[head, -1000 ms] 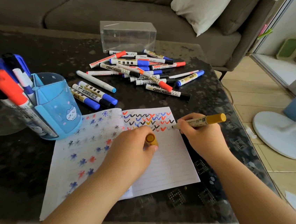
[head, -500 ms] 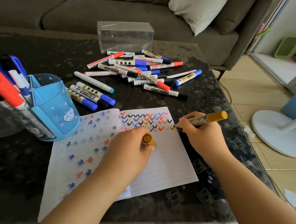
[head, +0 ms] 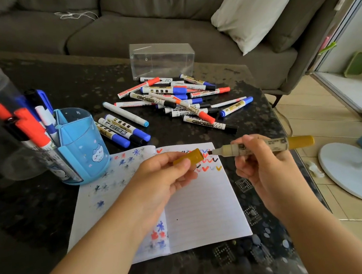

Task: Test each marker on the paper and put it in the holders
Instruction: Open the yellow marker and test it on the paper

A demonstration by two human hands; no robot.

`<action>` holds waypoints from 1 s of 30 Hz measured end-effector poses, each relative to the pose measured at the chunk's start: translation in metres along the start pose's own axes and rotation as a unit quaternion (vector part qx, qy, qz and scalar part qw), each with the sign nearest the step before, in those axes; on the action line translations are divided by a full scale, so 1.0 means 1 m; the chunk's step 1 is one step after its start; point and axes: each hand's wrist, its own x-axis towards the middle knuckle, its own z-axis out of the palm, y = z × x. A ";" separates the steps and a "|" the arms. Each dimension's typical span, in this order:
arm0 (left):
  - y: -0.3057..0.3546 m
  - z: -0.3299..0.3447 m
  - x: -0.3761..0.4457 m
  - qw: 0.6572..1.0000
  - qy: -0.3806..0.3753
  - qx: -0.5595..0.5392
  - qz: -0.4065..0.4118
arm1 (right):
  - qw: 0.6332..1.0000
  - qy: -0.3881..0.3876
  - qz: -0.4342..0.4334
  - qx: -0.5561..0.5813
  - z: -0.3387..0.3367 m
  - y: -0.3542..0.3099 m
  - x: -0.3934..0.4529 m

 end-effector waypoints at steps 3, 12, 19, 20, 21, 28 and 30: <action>0.000 0.000 -0.002 1.000 -0.016 0.008 0.006 | 1.000 0.008 0.000 -0.001 0.002 0.000 0.000; -0.005 0.003 -0.007 0.986 -0.065 0.153 0.032 | 0.997 -0.022 -0.020 -0.077 0.010 0.002 -0.003; -0.004 0.004 -0.014 0.958 -0.077 0.259 0.099 | 1.000 -0.027 0.005 -0.005 0.020 0.007 -0.006; -0.005 0.004 -0.015 0.954 -0.075 0.269 0.107 | 1.000 -0.030 0.005 0.004 0.022 0.009 -0.007; -0.006 0.003 -0.016 0.952 -0.072 0.274 0.115 | 0.999 -0.033 0.006 0.012 0.024 0.012 -0.008; -0.006 0.005 -0.025 0.946 -0.039 0.292 0.137 | 0.998 -0.042 0.041 0.027 0.032 0.013 -0.012; -0.003 0.005 -0.024 0.947 -0.003 0.284 0.148 | 0.995 -0.055 0.076 0.034 0.035 0.013 -0.013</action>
